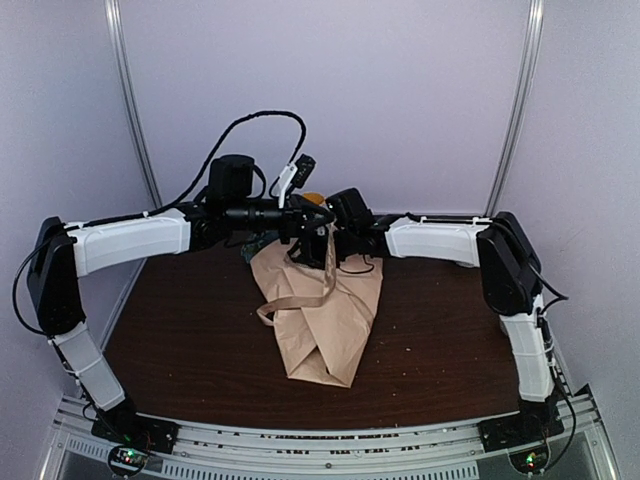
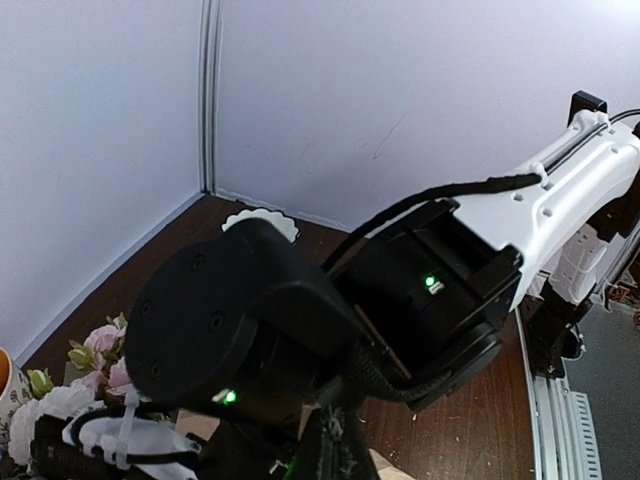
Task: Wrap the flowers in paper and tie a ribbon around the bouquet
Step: Cross the ribbon over the folded bouquet.
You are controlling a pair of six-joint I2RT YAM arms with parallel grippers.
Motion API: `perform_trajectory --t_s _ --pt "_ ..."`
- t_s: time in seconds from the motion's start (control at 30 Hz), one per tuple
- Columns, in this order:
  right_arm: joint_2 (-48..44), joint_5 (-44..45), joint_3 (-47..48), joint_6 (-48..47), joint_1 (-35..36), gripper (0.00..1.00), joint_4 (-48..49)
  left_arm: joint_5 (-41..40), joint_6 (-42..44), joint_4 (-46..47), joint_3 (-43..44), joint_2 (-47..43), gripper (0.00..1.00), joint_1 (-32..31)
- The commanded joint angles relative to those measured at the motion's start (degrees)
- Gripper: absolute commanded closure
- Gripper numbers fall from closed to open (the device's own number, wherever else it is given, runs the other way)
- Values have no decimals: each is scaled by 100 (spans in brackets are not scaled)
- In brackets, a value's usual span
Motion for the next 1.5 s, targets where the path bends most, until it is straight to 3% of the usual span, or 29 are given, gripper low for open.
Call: perform_trajectory --t_s 0.0,0.13,0.33,0.57,0.77,0.9,1.03,1.17,1.47 --pt "-593 -58 -271 143 -203 65 538 -248 -206 829 -112 -36 100 74" --pt "-660 75 -400 338 -267 60 688 -331 -257 957 -246 -2 100 109" --pt "-951 1126 -672 277 -298 60 419 -657 -460 1137 -455 86 100 239" --pt "-1048 1231 -700 190 -365 51 171 -900 -652 1486 -650 298 100 368" --pt "-1664 1427 -1362 319 -663 49 570 -905 -869 1698 -766 402 100 467" --pt "-2444 1821 -2198 -179 -737 50 1171 -950 -761 1554 -687 480 100 472" --pt "-2845 1250 -2740 -850 -714 50 1522 -919 -748 1540 -608 546 100 472" --pt "-2808 901 -2956 -943 -602 49 1492 -898 -701 1419 -461 617 100 470" --pt "-2134 668 -2388 -1033 -352 48 1140 -811 -625 1299 -333 684 100 472"
